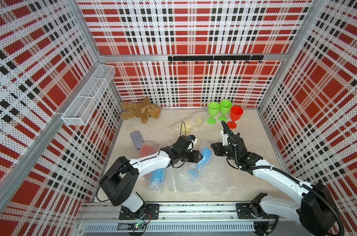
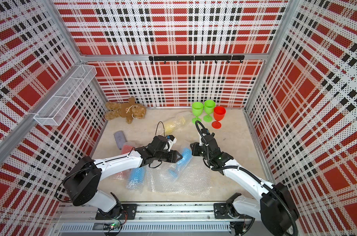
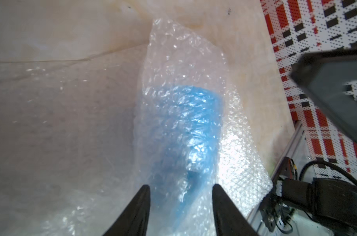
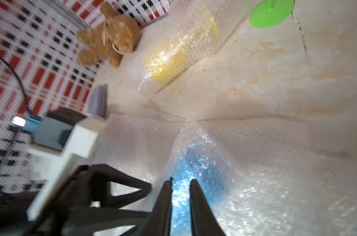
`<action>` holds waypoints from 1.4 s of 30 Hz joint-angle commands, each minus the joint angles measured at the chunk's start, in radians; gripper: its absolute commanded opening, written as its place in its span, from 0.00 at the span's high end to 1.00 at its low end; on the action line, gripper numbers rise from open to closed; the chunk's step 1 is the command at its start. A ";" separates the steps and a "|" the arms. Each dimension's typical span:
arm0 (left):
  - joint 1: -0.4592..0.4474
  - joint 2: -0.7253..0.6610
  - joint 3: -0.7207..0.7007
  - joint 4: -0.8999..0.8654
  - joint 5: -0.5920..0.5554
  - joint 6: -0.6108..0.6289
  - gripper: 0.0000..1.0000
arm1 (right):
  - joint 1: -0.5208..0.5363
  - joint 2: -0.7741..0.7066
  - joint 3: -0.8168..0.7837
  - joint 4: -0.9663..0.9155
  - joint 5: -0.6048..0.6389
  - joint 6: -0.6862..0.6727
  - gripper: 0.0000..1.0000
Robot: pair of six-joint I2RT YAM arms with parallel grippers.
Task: Unpack wine glasses from bubble wrap
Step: Adjust the bubble wrap on the bubble wrap.
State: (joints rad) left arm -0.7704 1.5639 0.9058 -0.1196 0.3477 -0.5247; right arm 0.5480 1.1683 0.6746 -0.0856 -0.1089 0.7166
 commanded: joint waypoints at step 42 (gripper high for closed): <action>0.197 -0.299 -0.146 -0.096 -0.192 0.053 0.48 | -0.016 0.093 0.230 -0.298 -0.126 0.069 1.00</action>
State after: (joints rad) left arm -0.5911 1.2888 0.7422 -0.1841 0.1932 -0.5049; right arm 0.5339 1.2430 0.8413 -0.3340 -0.1936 0.8219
